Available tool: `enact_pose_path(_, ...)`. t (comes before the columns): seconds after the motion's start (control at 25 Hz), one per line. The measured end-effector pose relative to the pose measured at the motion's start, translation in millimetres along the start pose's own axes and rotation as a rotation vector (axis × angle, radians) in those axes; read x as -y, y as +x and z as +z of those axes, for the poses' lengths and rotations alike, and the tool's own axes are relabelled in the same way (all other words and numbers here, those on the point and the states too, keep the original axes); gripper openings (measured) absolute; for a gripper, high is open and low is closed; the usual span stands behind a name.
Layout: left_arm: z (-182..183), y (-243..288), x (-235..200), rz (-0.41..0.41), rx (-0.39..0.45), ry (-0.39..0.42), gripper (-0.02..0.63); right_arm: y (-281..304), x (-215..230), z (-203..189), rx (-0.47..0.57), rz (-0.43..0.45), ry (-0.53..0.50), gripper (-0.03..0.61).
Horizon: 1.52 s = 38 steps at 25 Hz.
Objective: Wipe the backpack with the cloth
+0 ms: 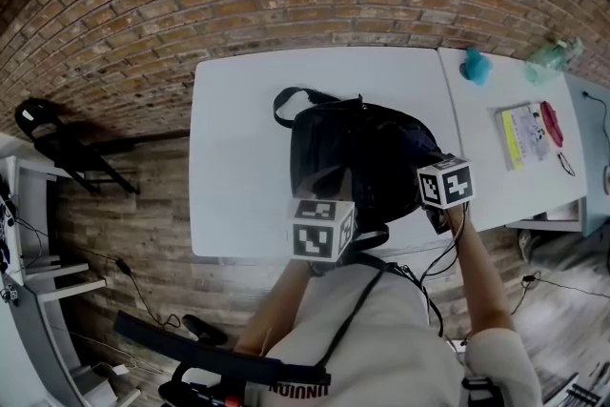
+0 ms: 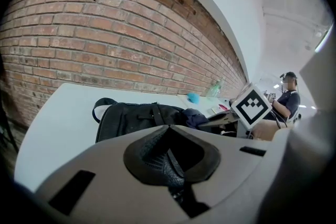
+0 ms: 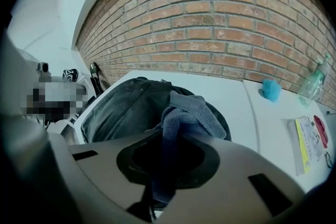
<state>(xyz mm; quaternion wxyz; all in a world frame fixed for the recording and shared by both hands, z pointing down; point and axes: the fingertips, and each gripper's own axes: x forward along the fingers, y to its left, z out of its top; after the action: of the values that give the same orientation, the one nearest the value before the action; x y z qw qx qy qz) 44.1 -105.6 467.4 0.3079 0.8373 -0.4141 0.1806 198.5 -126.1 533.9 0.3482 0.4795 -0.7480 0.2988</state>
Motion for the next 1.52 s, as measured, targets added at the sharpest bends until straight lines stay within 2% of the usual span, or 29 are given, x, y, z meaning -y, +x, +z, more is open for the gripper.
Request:
enact_pose_path(0.48,-3.1,-0.3,-0.3,0.001,-0.005,-0.004,0.005,-22.0,-28.5,-28.3,-0.042,0.060,-0.040,0.038)
enact_pose_path(0.88,-3.6,-0.2,1.6,-0.001,-0.005,0.000,0.005,-38.9,-47.5,-49.2,-0.092,0.092,-0.121,0.038)
enact_pose_path(1.52,-6.8,0.5,2.9,0.002,-0.013,-0.006,0.005,-61.1,-70.1,-93.2,-0.191,0.178,-0.126,0.038)
